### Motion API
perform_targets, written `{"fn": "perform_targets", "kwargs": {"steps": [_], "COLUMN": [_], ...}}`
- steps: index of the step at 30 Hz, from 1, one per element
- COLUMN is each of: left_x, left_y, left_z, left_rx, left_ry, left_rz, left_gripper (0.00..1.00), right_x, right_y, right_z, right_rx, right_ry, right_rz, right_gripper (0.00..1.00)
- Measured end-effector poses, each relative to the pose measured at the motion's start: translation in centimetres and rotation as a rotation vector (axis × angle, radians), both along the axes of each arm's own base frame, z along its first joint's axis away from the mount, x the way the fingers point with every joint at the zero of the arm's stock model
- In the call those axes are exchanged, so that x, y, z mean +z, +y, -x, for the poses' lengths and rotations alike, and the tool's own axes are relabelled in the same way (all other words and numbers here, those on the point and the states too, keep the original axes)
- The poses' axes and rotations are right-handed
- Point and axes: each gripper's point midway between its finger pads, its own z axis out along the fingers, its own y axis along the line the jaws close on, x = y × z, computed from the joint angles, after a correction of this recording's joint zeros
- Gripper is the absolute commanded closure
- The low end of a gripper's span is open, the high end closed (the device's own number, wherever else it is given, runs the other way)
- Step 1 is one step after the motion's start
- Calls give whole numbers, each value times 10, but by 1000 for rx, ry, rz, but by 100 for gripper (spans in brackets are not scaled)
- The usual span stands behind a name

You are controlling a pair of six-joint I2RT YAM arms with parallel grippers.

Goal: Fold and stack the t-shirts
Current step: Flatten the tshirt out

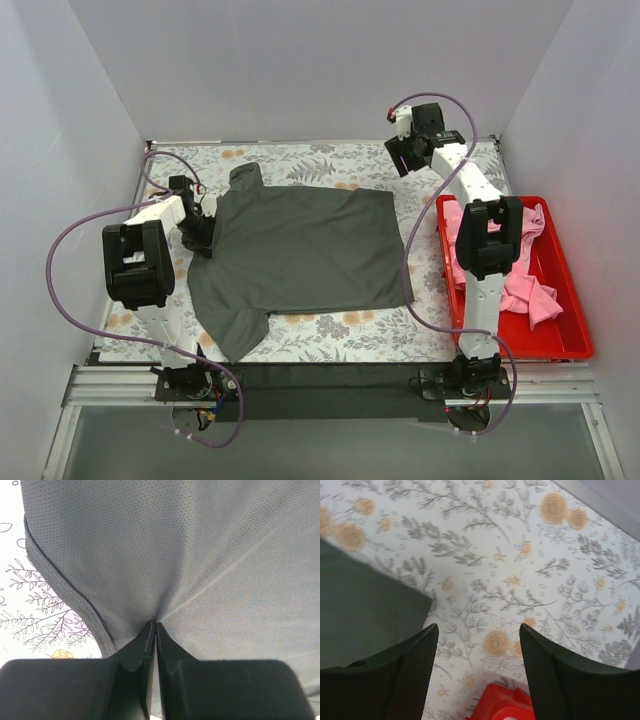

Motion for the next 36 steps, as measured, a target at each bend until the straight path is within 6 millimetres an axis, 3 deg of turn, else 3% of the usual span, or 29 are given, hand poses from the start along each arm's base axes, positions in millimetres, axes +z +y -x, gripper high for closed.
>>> {"fn": "perform_targets", "kwargs": {"steps": [3,5,10,12,16,18,19,23,25,28,30,31,33,35,36], "left_x": [0,1,5,10,31,46,52,63,65,70,74,76,79,81,81], "left_y": [1,0,-6,-11,-17,-18,-18,-19,-21,-23,-25,-25,-27,-29,-31], "left_z": [1,1,7,8,-9,-28,-37,-62,-72,-93,-105,-110,-113,-112,-111], "left_rx": [-11,-17,-48,-59,-67,-69,-70,-68,-64,-60,-59,-60,-60,-62,-63], "left_ry": [0,-3,-7,-8,-57,-111,-137,-188,-195,-217,-232,-239,-245,-243,-239], "left_rz": [-3,-3,38,73,112,120,124,142,157,181,199,206,217,231,240], "left_gripper": [83,75,61,54,47,47,47,47,48,48,48,48,48,48,48], "right_x": [-5,-11,-37,-52,-76,-88,-94,-117,-117,-119,-118,-117,-109,-91,-77], "right_y": [12,24,49,59,63,61,60,57,57,63,69,71,77,81,82], "right_z": [35,74,173,195,208,210,213,232,241,268,294,304,309,290,268], "right_rx": [79,153,294,321,317,306,301,297,312,365,423,448,485,492,483], "right_ry": [79,175,400,478,570,601,615,676,671,697,750,779,800,758,703], "right_rz": [-51,-100,-176,-191,-211,-212,-212,-218,-225,-232,-231,-232,-234,-252,-265], "right_gripper": [36,43,45,45,44,49,56,70,79,82,76,62,51,48,49]}}
